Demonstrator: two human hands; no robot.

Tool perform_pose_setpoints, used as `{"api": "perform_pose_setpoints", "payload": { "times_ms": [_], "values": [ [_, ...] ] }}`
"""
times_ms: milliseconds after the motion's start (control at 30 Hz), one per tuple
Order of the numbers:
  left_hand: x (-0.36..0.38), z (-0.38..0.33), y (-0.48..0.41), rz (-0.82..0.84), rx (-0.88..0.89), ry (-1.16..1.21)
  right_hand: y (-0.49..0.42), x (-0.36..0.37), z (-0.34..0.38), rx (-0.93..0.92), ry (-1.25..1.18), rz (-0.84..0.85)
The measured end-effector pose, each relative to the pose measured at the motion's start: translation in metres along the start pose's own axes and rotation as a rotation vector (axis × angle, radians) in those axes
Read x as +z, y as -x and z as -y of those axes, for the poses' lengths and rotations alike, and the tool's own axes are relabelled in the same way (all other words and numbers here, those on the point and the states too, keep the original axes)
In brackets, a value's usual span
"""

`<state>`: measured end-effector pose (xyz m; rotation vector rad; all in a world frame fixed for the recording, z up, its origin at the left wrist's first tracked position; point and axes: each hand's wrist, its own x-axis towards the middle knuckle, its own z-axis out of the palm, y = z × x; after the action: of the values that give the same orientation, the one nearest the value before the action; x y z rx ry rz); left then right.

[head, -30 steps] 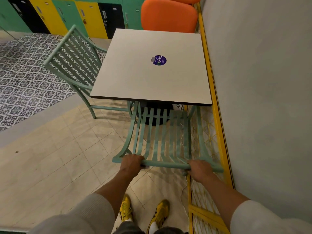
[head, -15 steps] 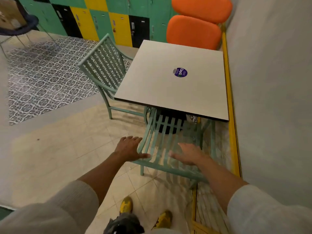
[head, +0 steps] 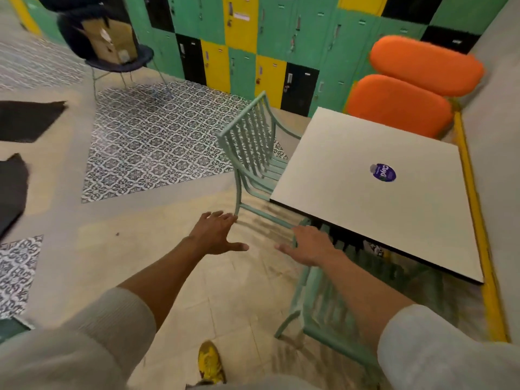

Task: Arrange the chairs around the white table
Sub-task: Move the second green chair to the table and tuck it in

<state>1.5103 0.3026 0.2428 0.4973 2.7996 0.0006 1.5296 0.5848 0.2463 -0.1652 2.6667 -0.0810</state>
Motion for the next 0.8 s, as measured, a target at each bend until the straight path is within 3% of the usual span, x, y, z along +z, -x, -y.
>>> {"api": "perform_pose_setpoints", "payload": {
  "times_ms": [333, 800],
  "values": [
    [-0.051, 0.179, -0.070, 0.111, 0.082, -0.090, -0.122, -0.063, 0.136, -0.006, -0.038, -0.030],
    [-0.086, 0.339, -0.281, 0.184, 0.195, -0.130, -0.359, -0.109, 0.176, 0.143, -0.163, 0.041]
  ]
}}
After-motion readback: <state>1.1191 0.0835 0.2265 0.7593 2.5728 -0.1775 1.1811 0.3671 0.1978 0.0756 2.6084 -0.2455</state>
